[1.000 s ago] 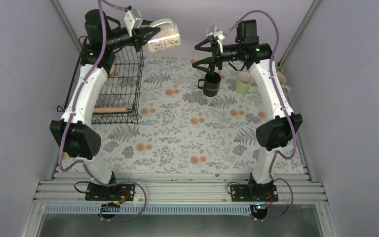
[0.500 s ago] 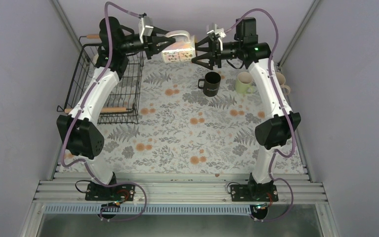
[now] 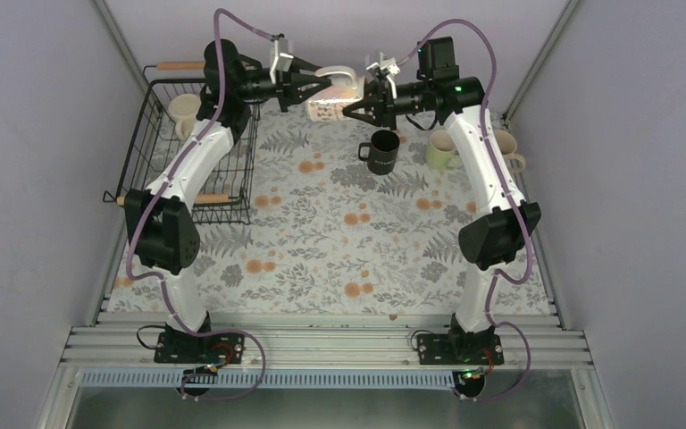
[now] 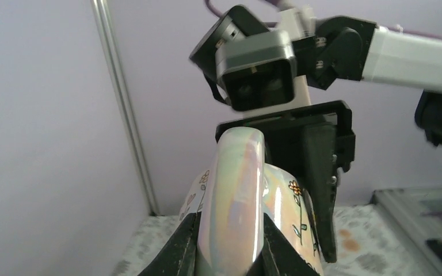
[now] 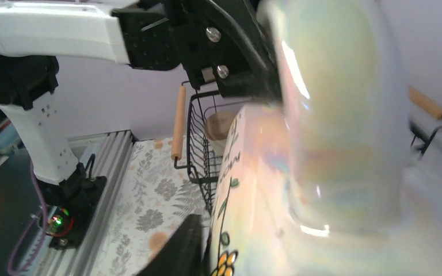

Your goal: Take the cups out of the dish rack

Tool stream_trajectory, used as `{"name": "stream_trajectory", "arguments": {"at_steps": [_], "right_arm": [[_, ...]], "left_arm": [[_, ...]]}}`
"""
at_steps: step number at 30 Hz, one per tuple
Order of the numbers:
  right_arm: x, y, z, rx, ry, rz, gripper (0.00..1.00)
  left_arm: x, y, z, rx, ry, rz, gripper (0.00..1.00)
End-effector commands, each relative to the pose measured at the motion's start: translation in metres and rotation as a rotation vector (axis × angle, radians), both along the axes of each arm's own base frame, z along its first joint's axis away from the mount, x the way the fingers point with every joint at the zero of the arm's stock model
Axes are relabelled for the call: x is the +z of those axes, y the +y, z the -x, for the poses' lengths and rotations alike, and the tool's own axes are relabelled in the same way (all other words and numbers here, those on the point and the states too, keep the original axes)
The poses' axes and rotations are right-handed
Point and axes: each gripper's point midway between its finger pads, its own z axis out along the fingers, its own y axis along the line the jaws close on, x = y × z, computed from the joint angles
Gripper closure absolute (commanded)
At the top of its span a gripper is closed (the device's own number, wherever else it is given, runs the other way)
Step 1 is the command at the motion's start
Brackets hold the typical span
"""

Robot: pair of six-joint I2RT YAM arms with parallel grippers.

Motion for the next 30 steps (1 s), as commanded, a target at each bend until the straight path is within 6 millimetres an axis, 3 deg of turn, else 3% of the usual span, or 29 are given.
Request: {"name": "stream_trajectory", "arguments": {"at_steps": [1, 6, 8, 10, 13, 18, 21, 26, 30], "right_arm": [[-0.021, 0.009, 0.001, -0.029, -0.002, 0.1, 0.96], [-0.044, 0.0, -0.01, -0.131, 0.012, 0.218, 0.97], [-0.052, -0.006, -0.013, -0.167, 0.018, 0.26, 0.97], [-0.057, -0.012, -0.014, -0.196, 0.019, 0.294, 0.97], [-0.061, -0.021, -0.015, -0.237, 0.018, 0.327, 0.97], [-0.064, -0.038, -0.021, -0.316, 0.022, 0.386, 0.97], [-0.078, -0.053, -0.024, -0.371, 0.037, 0.463, 0.97], [-0.112, -0.108, -0.027, -0.485, 0.098, 0.628, 0.97], [-0.135, -0.171, -0.023, -0.593, 0.148, 0.751, 0.97]], "left_arm": [[0.05, -0.001, 0.023, -0.004, -0.211, 0.044, 0.98], [0.049, -0.001, 0.024, 0.011, -0.236, 0.009, 0.96], [0.05, 0.0, 0.027, 0.015, -0.247, -0.005, 0.87], [0.05, 0.001, 0.029, 0.019, -0.254, -0.022, 0.83], [0.047, 0.002, 0.031, 0.025, -0.262, -0.054, 0.63], [0.053, 0.004, 0.038, 0.018, -0.272, -0.084, 0.14], [0.06, 0.008, 0.044, 0.014, -0.279, -0.096, 0.03], [0.067, 0.026, 0.044, 0.104, -0.349, -0.17, 0.0], [0.071, 0.052, 0.02, 0.313, -0.434, -0.307, 0.0]]}}
